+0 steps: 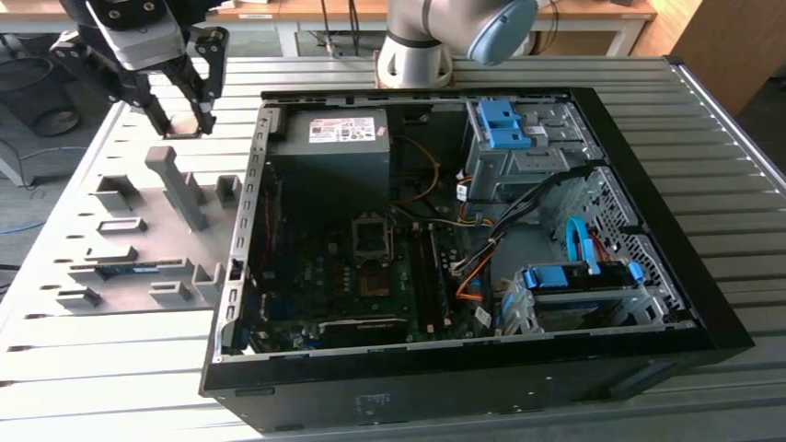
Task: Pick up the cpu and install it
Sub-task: 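Pick up the cpu and move it towards the insertion slot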
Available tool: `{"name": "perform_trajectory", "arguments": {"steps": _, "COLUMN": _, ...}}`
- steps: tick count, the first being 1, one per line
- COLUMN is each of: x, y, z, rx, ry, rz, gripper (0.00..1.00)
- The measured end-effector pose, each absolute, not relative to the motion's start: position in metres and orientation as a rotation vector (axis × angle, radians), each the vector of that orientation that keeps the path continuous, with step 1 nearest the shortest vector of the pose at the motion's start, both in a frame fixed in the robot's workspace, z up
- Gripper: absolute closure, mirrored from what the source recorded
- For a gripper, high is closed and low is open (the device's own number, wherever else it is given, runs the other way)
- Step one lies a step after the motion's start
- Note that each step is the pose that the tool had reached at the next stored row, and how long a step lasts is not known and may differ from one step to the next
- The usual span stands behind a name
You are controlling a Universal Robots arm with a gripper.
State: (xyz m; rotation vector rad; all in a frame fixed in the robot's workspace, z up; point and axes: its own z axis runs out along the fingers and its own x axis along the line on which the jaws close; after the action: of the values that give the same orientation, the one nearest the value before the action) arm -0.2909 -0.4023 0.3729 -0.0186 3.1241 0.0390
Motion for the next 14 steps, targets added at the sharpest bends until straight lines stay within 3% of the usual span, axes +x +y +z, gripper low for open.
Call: {"name": "perform_trajectory", "arguments": {"steps": 14, "x": -0.265, "y": -0.402, "z": 0.373, "rx": -0.019, "ry": 3.125, "rz": 0.039, "gripper": 0.53}}
